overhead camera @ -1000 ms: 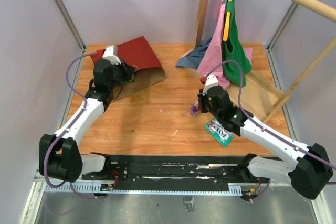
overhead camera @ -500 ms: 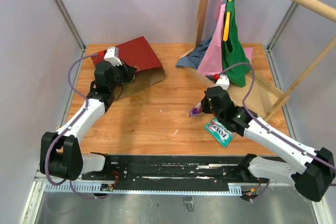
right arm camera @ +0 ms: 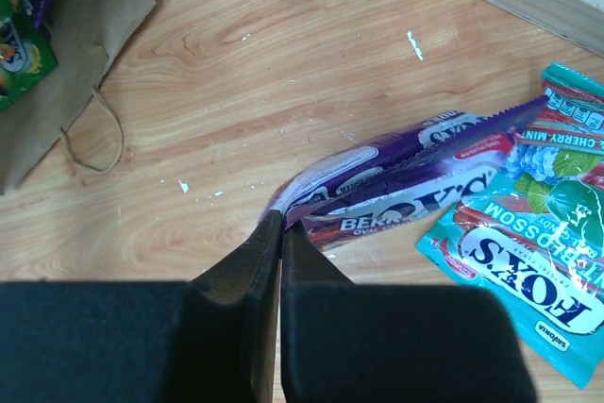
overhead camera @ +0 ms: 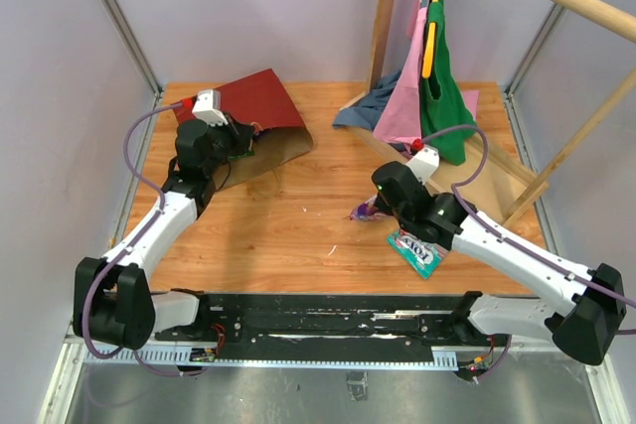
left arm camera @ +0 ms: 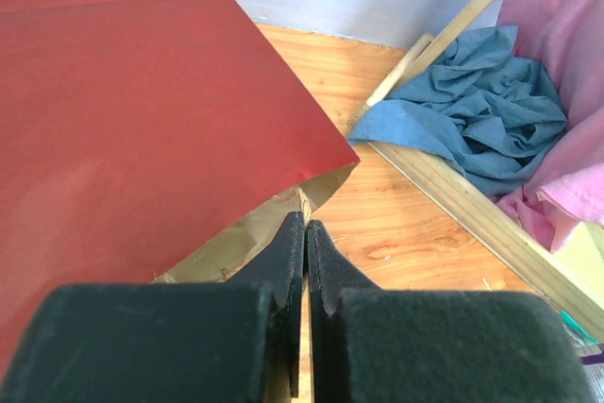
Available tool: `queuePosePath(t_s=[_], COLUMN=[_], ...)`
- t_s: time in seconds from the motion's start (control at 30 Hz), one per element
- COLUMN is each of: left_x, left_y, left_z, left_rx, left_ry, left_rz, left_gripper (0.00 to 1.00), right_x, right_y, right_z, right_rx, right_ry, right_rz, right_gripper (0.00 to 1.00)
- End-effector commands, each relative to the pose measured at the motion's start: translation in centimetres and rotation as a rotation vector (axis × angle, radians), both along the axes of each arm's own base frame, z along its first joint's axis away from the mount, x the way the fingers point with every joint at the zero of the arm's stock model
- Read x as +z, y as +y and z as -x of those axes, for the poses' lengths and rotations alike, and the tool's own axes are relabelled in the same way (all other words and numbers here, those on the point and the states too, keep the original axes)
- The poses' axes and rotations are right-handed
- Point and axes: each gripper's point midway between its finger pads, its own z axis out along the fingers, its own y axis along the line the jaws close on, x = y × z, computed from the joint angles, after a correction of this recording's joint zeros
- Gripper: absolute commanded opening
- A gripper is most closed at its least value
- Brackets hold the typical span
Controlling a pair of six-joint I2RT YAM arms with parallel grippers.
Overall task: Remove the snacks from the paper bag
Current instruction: Place the snack at the center of the board.
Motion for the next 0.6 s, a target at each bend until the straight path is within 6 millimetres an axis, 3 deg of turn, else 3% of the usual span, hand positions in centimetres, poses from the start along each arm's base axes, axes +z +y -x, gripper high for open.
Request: queuePosePath(t_s=[0.0,0.33,0.4,0.57], left_x=[1.6,0.3,0.3,0.3], left_y=[0.7,-2.1,-2.2,-2.0], left_z=[-0.1,-1.1,-1.1,-1.1], left_rx=[0.028,-0.107,-0.112,-0.101], left_ry=[-0.070,-0.018,-0.012,-0.011], left_rz=[-0.014,0.038,0.046,0.044], left_gripper=[0.01,0.00,0.00,0.00], right_x=[2.4,6.3,5.8,2.4], right_y=[0.1,1.2,1.7,1.5], right_z=[-0.1,2.1,2.4,2.2], right_rx=[-0.035,-0.083,-0.088,-0.163], right_ry=[-0.072,-0.180,-0.172,-0.142], right_rz=[-0.075,-0.133,-0.154,-0.181], right_gripper=[0.01,0.01,0.01,0.01])
